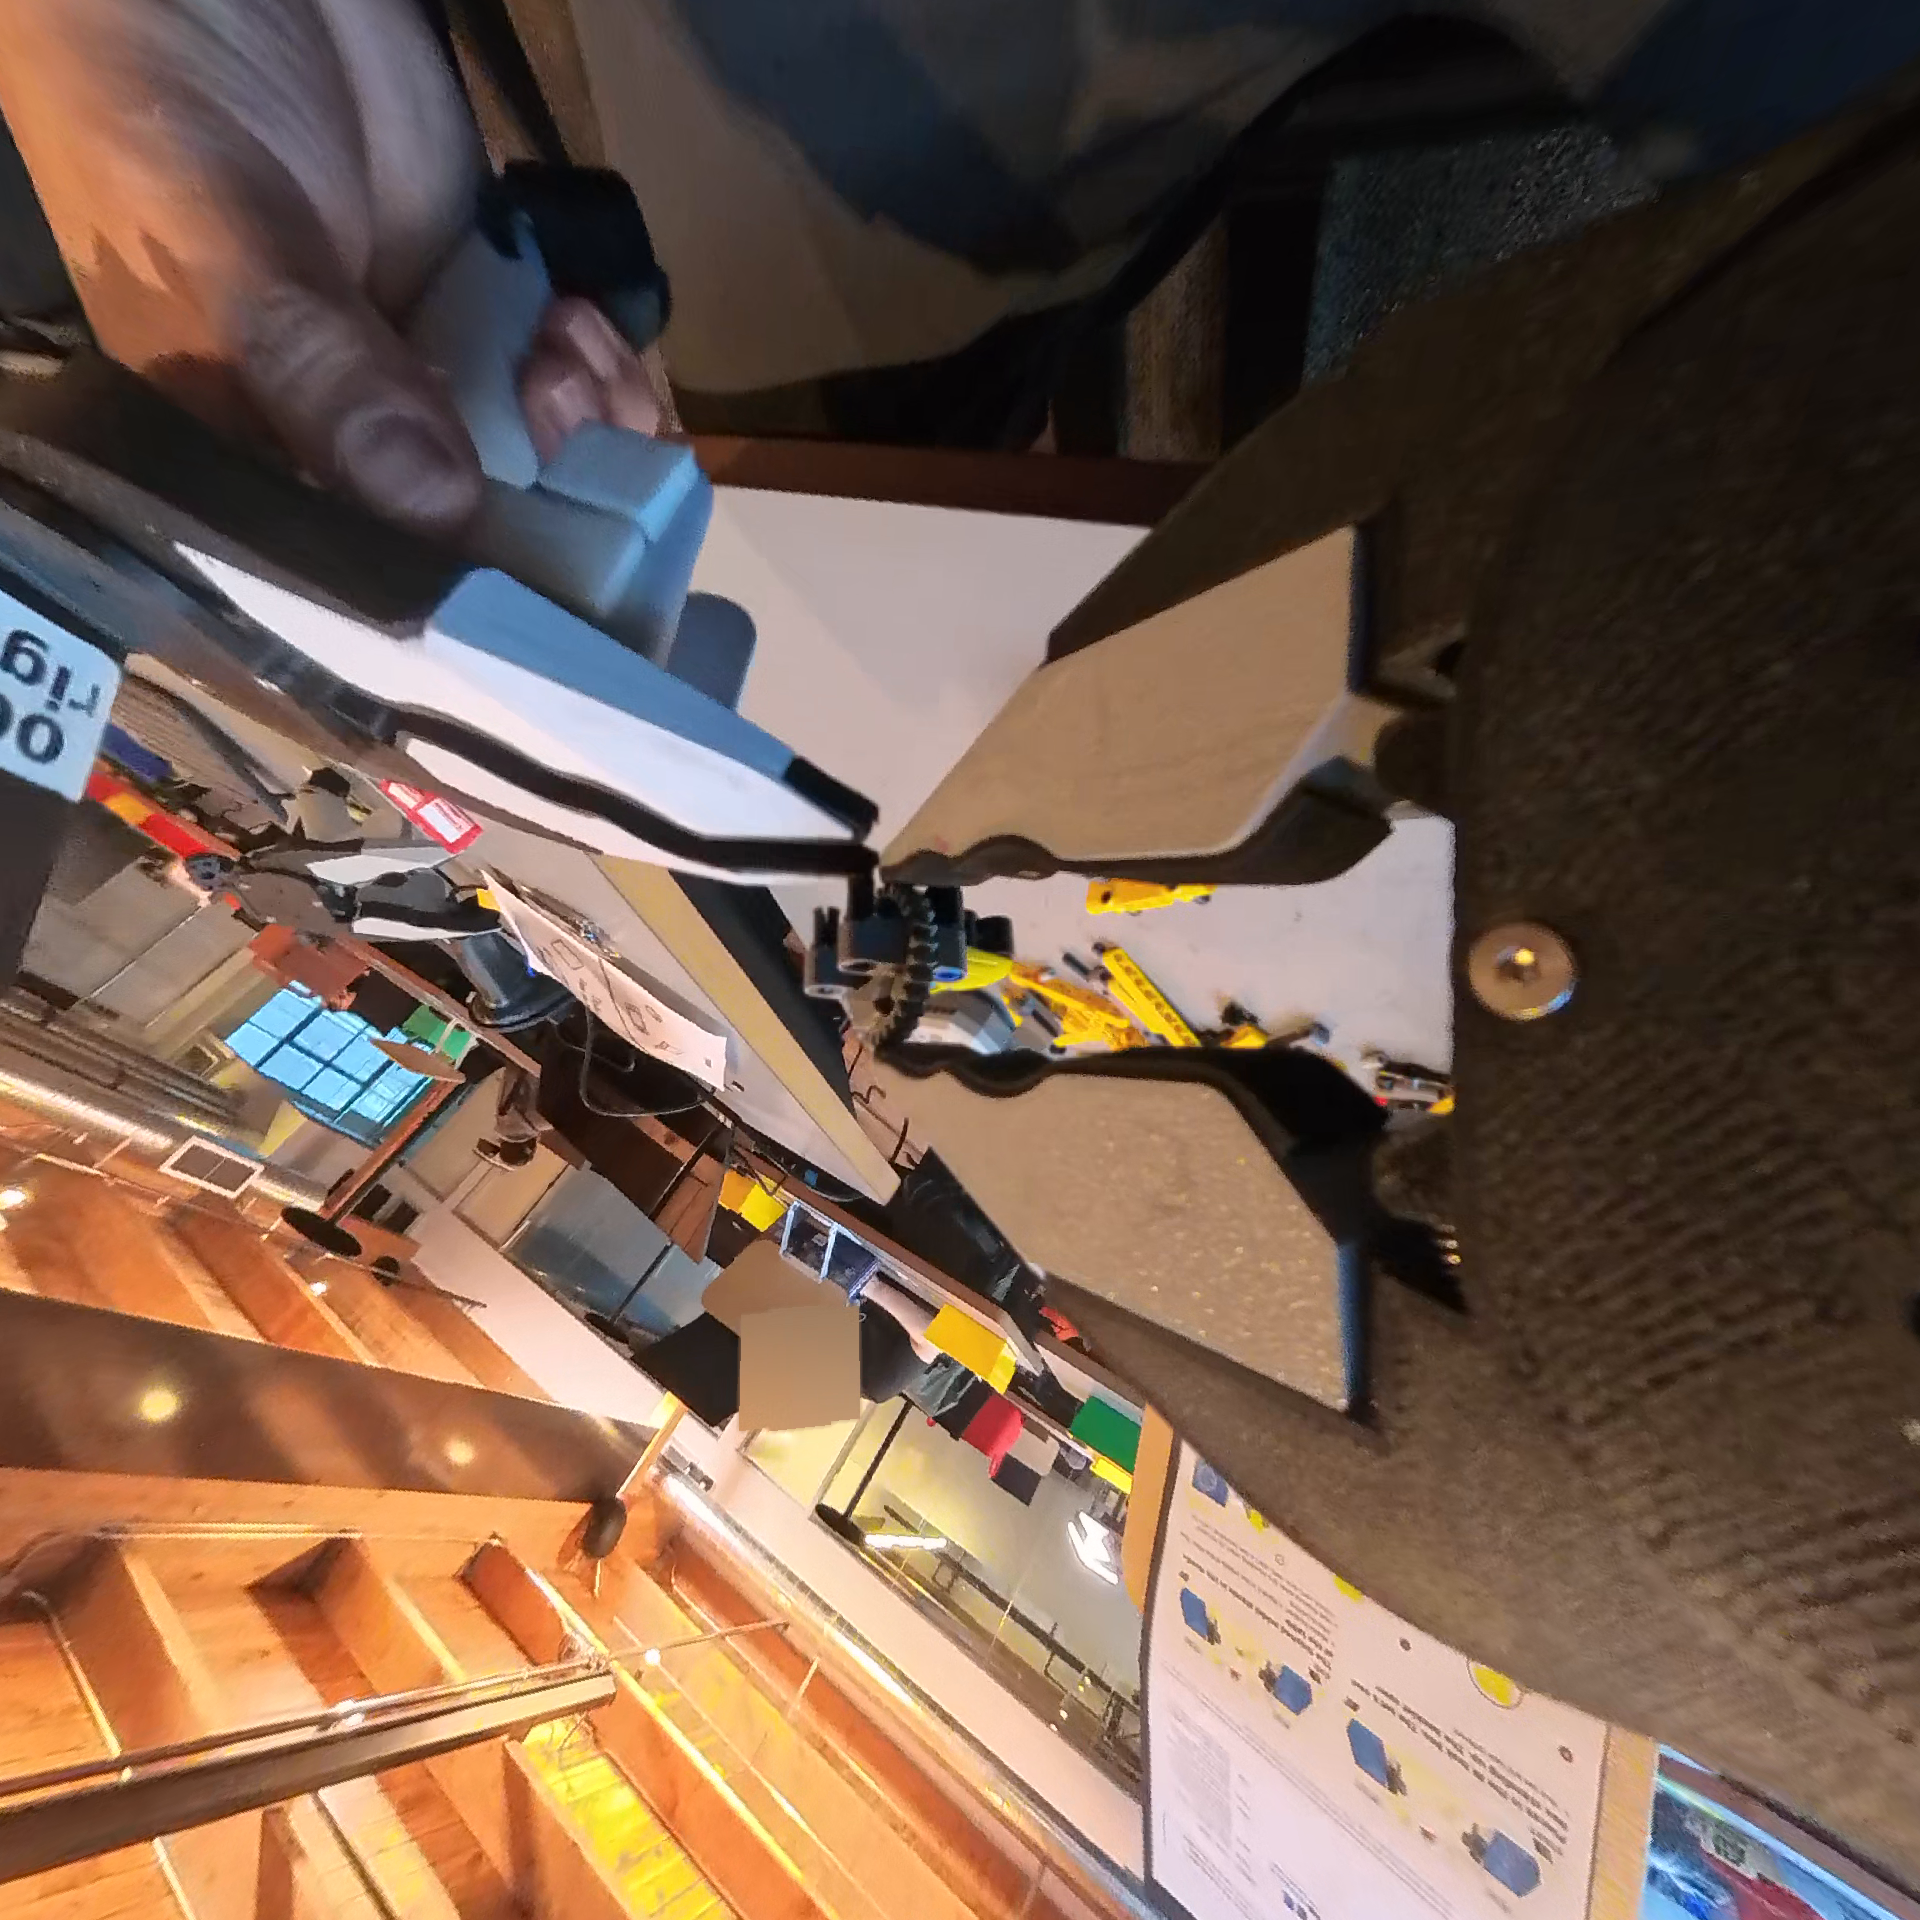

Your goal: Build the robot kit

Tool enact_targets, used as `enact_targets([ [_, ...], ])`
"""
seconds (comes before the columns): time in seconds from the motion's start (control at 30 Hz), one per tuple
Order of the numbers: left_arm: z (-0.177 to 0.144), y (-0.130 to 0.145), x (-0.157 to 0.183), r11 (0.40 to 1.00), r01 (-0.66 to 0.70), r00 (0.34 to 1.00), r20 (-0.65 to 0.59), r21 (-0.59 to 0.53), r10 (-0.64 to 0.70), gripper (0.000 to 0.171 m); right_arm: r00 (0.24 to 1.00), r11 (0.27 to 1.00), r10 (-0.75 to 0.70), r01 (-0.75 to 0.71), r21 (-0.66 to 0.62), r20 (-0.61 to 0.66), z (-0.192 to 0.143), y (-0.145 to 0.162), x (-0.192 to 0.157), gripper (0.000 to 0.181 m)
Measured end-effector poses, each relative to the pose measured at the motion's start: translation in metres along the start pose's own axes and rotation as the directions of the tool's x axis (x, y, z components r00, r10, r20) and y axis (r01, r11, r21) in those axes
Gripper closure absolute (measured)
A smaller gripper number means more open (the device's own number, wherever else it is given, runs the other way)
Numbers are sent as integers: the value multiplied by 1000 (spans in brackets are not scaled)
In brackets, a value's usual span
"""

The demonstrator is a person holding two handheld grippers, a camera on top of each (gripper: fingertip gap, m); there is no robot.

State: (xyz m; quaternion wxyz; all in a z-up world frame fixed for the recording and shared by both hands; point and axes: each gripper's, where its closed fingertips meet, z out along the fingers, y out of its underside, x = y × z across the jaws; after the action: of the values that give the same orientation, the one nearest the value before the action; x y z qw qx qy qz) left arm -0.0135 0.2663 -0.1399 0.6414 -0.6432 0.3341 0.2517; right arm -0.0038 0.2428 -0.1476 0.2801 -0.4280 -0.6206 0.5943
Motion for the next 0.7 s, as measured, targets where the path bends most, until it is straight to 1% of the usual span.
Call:
enact_targets([
  [0.07, 1, 0, 1, 1000, -8, 1000, 9, -7, 8, 143, 999, 1000, -11, 11, 7, -32, -1, -1, 3, 171],
  [0.27, 1, -3, 3, 999, -32, 999, 31, 4, 32, 144, 999, 1000, -14, 15, 21, -35, -2, -2, 1, 173],
  [0.53, -1, -3, 6, 1000, -11, 1000, 29, 10, 11, 143, 1000, 1000, 10, -10, 25, 6, -1, 0, -2, 177],
  [0.6, -1, -3, 7, 1000, -20, 999, 27, 7, 20, 143, 1000, 1000, -7, 7, 16, 7, -1, 1, -2, 177],
  [0.7, -1, -2, 8, 1000, -29, 999, 31, 0, 29, 143, 997, 997, -71, 71, -11, -12, -1, 3, -2, 178],
])
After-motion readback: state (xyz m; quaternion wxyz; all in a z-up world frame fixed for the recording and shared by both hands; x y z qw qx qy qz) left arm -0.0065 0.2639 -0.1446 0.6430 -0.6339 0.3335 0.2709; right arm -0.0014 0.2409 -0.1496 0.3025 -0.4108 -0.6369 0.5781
